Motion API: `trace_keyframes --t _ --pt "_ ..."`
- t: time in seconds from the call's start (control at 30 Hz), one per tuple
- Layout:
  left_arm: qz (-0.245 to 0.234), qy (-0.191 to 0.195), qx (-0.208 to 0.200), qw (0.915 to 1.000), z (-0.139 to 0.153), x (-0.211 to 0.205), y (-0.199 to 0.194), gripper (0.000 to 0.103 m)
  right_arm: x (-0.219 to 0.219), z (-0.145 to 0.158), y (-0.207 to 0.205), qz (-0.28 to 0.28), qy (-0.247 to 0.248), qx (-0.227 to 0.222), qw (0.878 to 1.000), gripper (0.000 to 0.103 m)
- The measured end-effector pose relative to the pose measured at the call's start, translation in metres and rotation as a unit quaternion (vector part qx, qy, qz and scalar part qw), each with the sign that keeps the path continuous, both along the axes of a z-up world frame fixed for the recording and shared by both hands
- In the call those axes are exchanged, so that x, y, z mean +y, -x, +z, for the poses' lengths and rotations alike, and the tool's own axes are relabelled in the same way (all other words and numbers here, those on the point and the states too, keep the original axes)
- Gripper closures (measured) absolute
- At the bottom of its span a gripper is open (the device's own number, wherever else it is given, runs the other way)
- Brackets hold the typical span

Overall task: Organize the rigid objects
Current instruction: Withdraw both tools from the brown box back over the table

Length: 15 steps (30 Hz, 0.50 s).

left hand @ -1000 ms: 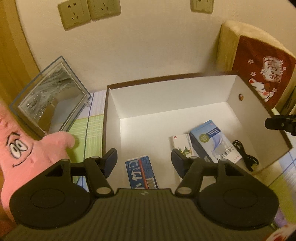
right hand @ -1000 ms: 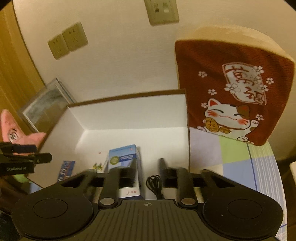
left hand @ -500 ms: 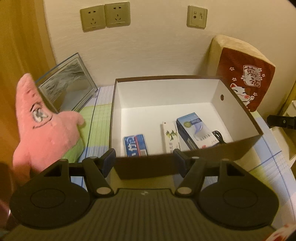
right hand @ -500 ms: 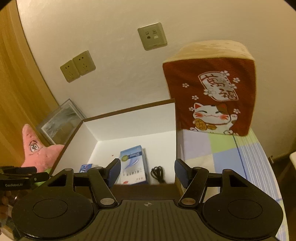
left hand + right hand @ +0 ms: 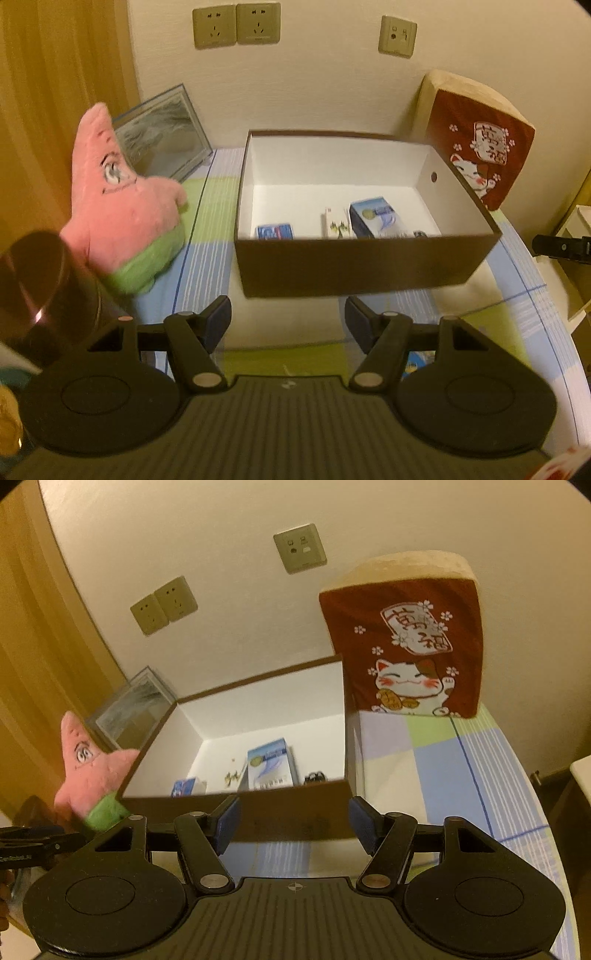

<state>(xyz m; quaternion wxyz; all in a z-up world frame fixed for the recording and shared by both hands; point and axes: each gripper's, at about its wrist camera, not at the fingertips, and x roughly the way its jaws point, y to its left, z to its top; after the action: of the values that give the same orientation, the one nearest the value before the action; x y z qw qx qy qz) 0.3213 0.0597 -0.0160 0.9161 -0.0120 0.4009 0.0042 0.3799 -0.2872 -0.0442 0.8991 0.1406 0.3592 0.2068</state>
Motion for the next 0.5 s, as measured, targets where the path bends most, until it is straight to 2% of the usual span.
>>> trace_keyframes --t 0.5 --pt "0.003 0.016 0.038 0.9991 -0.032 -0.011 0.054 0.037 -0.017 -0.032 0.053 0.007 0.03 0.045 0.999 0.038"
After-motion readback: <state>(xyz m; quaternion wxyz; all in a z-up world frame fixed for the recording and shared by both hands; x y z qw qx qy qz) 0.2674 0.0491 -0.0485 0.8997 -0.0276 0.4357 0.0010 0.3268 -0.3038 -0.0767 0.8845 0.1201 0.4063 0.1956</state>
